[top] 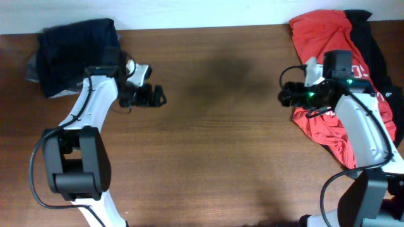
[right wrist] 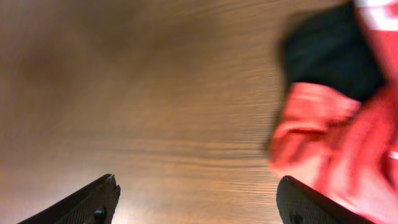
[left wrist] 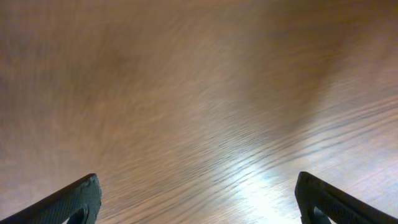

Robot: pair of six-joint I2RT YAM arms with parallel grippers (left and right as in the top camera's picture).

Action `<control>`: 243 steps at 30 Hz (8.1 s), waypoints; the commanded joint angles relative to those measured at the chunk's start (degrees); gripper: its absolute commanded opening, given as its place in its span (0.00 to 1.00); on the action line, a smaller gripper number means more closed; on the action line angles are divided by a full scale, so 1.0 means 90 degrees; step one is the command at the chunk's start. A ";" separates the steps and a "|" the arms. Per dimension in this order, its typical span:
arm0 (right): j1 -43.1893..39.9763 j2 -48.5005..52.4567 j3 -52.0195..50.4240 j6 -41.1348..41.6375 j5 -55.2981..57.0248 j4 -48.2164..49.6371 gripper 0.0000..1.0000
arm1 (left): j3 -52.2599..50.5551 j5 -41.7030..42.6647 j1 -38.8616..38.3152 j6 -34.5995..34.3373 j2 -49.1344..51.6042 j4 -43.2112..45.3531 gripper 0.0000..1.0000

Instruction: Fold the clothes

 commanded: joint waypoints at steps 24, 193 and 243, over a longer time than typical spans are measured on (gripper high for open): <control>-0.2548 0.1110 0.0163 0.1722 0.1384 0.0362 0.68 | 0.1732 -0.1936 -0.3922 0.0172 0.0709 0.1197 0.99; -0.1423 0.0308 0.1596 0.0707 0.0039 -0.1460 0.99 | 0.0583 -0.0355 -0.4153 0.3019 0.1253 0.2319 0.92; -0.1341 0.0308 0.1596 0.0685 0.0007 -0.1438 1.00 | 0.2909 -0.2650 -0.3483 0.0991 0.0240 -0.0500 0.00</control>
